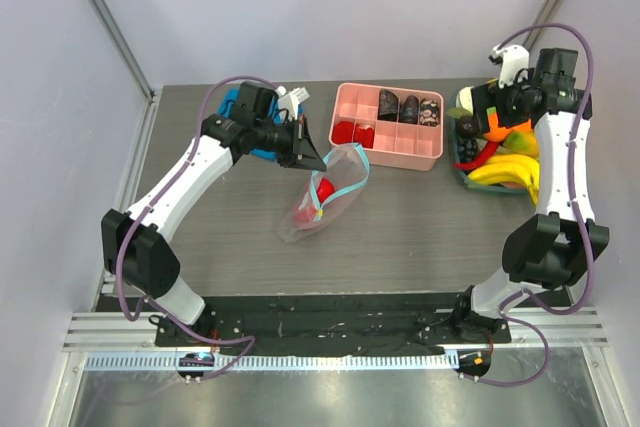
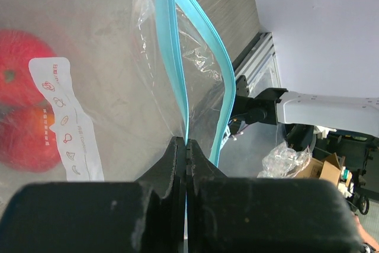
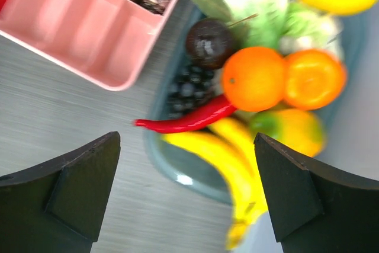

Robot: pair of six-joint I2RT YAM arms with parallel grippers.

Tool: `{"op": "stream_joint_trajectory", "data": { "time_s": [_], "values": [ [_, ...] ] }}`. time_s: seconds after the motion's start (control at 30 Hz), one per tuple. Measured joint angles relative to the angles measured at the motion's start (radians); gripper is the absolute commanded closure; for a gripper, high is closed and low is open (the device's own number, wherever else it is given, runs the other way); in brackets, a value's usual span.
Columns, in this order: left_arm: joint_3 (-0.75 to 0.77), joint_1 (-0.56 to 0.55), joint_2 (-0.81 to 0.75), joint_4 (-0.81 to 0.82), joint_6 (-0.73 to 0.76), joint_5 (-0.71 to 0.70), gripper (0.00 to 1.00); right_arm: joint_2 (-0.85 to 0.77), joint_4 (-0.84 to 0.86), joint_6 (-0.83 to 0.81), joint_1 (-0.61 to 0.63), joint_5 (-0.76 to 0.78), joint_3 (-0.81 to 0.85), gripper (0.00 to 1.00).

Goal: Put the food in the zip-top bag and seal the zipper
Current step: Place the fake fruit in the zipper food storage bag, then pick up the fake fruit from the bin.

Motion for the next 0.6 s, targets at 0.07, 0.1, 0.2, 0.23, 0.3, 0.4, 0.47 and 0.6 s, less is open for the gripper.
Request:
{"op": "stream_joint_trajectory", "data": {
  "time_s": [0.07, 0.1, 0.2, 0.23, 0.3, 0.4, 0.47, 0.6],
  "values": [
    [-0.003, -0.001, 0.0, 0.002, 0.0, 0.0, 0.99, 0.0, 0.019, -0.098, 0.001, 0.027, -0.008, 0.0],
    [-0.004, -0.002, 0.0, 0.003, 0.0, 0.0, 1.0, -0.001, 0.05, -0.167, 0.005, 0.048, -0.026, 0.0],
    [-0.008, -0.002, 0.0, 0.006, -0.001, 0.001, 1.0, -0.002, 0.134, -0.323, 0.018, 0.12, -0.101, 0.0],
    [-0.011, -0.002, 0.0, 0.011, -0.002, 0.001, 1.0, 0.0, 0.154, -0.358, 0.021, 0.135, -0.12, 0.0],
    [-0.019, -0.002, 0.0, 0.02, -0.004, 0.003, 1.0, 0.009, 0.19, -0.435, 0.026, 0.17, -0.157, 0.0],
    [-0.028, -0.002, 0.0, 0.023, -0.005, 0.004, 1.0, 0.033, 0.244, -0.52, 0.034, 0.209, -0.185, 0.0],
    [-0.028, -0.002, 0.0, 0.024, -0.007, 0.005, 1.0, 0.05, 0.277, -0.559, 0.039, 0.23, -0.202, 0.0],
    [-0.028, -0.002, 0.0, 0.024, -0.007, 0.006, 1.0, 0.094, 0.332, -0.612, 0.05, 0.268, -0.22, 0.01]
  ]
}}
